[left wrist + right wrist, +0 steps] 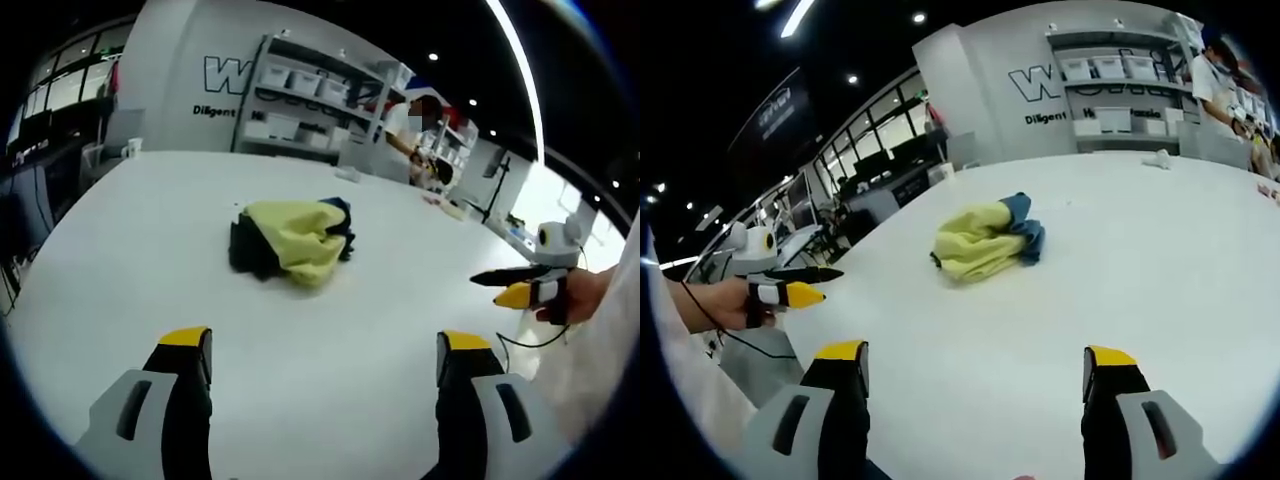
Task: Fold the garment on the visible template until the final outline fits inside the template.
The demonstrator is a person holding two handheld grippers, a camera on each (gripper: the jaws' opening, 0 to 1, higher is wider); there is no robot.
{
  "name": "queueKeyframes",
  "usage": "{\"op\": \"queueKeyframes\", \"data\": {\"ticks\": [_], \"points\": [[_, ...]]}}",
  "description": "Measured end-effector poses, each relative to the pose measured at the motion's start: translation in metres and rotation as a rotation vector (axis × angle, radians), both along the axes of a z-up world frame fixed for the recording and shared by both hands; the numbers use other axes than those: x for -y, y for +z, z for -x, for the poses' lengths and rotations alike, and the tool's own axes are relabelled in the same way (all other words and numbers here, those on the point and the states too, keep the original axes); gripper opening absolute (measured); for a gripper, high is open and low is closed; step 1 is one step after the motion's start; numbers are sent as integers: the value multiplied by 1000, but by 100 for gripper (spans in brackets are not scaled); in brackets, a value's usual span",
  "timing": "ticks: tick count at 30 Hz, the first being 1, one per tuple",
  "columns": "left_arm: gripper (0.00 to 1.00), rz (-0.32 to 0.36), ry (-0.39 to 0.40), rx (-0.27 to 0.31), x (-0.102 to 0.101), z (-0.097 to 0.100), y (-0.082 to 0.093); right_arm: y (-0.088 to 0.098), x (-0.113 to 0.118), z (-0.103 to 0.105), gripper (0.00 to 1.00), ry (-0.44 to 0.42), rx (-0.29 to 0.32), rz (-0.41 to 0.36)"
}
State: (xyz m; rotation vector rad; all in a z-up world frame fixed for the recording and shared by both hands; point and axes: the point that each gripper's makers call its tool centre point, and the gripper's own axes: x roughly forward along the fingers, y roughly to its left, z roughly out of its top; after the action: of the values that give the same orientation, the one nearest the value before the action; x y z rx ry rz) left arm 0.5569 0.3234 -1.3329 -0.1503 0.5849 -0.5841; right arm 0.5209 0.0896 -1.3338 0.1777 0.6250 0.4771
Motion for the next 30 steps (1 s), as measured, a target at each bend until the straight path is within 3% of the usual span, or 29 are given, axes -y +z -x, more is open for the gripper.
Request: {"op": "queueKeyframes", "data": {"ticks": [15,30], "points": [[91,23,-30,-9,3,-4,-6,5,-10,1,83,8,2,1],[90,43,-56,28,4,-10,6,20,-18,-9,81,23,35,20]]}}
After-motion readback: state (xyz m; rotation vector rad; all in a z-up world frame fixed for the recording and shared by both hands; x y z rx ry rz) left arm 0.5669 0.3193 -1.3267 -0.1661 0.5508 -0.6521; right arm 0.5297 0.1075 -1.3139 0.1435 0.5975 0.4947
